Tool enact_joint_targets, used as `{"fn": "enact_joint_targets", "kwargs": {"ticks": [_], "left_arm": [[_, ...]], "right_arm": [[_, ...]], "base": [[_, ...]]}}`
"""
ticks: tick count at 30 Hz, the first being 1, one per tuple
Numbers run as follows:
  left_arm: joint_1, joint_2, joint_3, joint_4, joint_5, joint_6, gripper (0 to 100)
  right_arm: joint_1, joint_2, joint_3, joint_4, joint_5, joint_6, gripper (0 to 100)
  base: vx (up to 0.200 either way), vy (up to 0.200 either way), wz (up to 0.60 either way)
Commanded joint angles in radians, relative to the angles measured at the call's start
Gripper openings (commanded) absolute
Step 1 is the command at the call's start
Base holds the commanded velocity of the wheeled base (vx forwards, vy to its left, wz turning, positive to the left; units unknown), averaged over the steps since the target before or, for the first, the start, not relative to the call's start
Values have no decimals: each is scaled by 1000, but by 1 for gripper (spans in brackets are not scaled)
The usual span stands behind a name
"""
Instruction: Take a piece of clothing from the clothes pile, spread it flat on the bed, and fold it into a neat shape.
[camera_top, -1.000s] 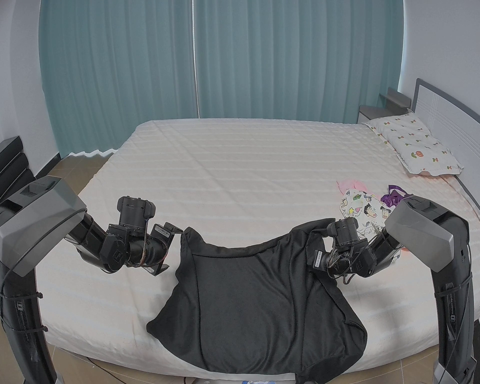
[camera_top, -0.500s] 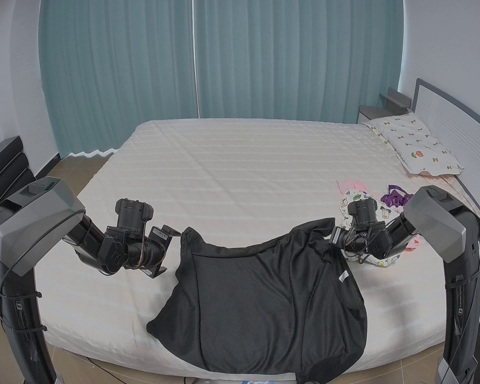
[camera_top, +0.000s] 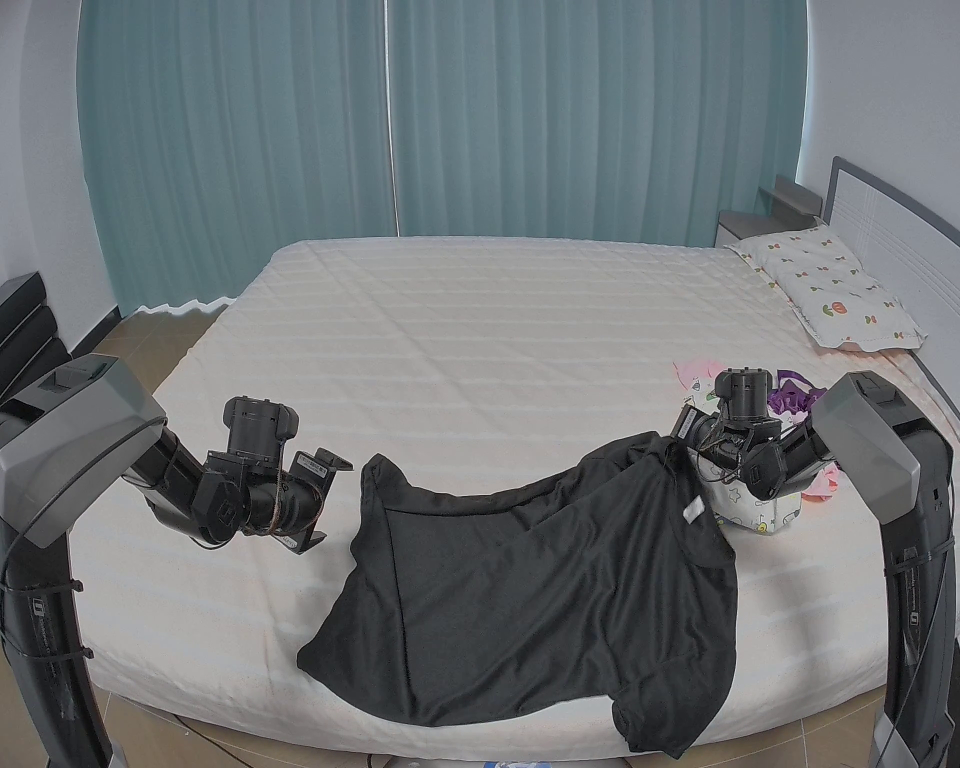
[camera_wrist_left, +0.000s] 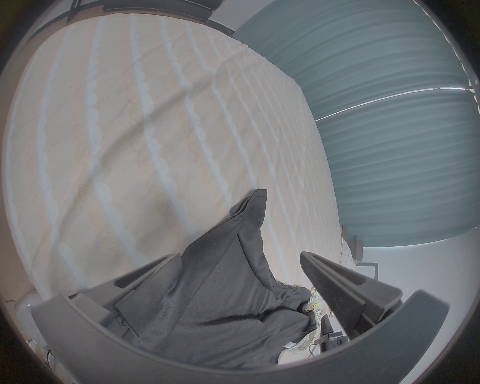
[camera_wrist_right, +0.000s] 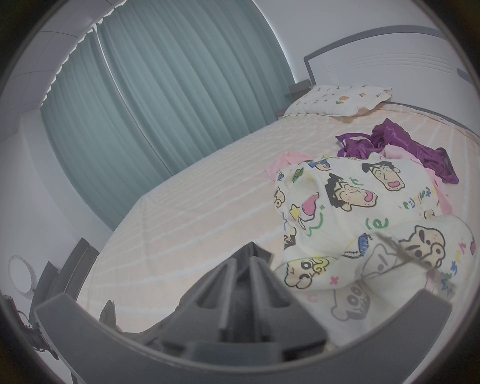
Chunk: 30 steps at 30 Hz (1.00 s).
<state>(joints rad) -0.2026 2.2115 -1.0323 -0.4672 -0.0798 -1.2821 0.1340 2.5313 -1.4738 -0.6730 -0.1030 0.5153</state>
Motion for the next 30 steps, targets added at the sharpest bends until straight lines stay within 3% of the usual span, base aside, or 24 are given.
{"fn": "enact_joint_targets", "kwargs": {"ticks": [1, 6, 12, 18, 24, 28, 30], "left_arm": [[2, 11, 2, -1, 2, 3, 100], [2, 8, 14, 1, 5, 10, 100], [-6, -6, 84, -21, -5, 33, 100], [-11, -7, 183, -22, 8, 242, 100], [-72, -6, 227, -11, 54, 291, 100], [-75, -7, 311, -10, 98, 448, 100], [-75, -7, 333, -8, 101, 475, 100]], "right_arm": [[9, 11, 41, -27, 2, -5, 100], [13, -65, 116, -30, 14, -11, 100], [22, -203, 382, -33, 49, 3, 100], [29, -287, 624, -76, 55, 25, 100], [35, -305, 776, -209, 54, 66, 100], [41, -301, 868, -280, 54, 69, 100], [41, -301, 892, -307, 55, 71, 100]], "base": [[0, 0, 0], [0, 0, 0], [0, 0, 0], [0, 0, 0], [0, 0, 0], [0, 0, 0], [0, 0, 0]]}}
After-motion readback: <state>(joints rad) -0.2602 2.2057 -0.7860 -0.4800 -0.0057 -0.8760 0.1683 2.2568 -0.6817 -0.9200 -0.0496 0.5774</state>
